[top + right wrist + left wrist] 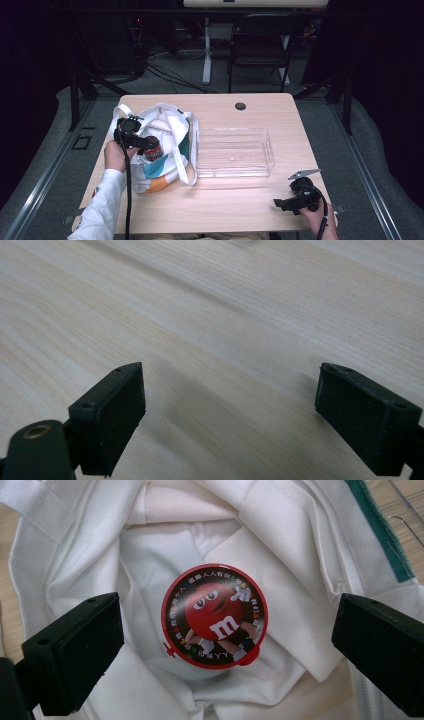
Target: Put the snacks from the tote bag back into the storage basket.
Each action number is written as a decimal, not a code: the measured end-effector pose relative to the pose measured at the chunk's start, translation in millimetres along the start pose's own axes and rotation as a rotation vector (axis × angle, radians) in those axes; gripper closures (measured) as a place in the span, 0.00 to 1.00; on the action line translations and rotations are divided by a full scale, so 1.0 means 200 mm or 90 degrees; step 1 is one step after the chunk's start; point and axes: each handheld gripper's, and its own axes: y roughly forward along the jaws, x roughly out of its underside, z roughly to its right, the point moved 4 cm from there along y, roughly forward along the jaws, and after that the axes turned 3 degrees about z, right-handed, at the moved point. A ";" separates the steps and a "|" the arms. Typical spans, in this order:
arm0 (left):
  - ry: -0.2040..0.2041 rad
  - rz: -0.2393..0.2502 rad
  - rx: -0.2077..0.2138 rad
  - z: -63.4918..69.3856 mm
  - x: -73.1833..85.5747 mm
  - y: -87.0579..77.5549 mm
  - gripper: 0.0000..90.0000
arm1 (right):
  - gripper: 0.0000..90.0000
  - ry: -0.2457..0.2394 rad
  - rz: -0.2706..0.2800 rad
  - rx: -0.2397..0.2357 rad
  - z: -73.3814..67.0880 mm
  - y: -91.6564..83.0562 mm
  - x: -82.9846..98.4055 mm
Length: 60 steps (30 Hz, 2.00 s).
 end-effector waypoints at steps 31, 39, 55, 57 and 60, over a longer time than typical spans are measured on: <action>0.000 -0.097 -0.014 -0.03 0.02 0.18 0.02 | 0.13 -0.015 -0.016 -0.004 0.00 0.00 0.00; 0.008 -0.095 -0.023 -0.02 0.02 0.19 0.16 | 0.13 -0.006 -0.004 -0.003 0.00 0.00 0.00; 0.021 -0.117 -0.024 -0.01 0.04 0.21 0.28 | 0.13 -0.009 -0.004 -0.006 0.00 0.00 0.00; 0.021 -0.115 -0.023 -0.01 0.04 0.21 0.28 | 0.13 -0.010 -0.006 -0.006 0.00 0.00 0.00; 0.027 -0.114 -0.023 0.00 0.04 0.21 0.28 | 0.13 -0.010 -0.005 -0.004 0.00 0.00 0.00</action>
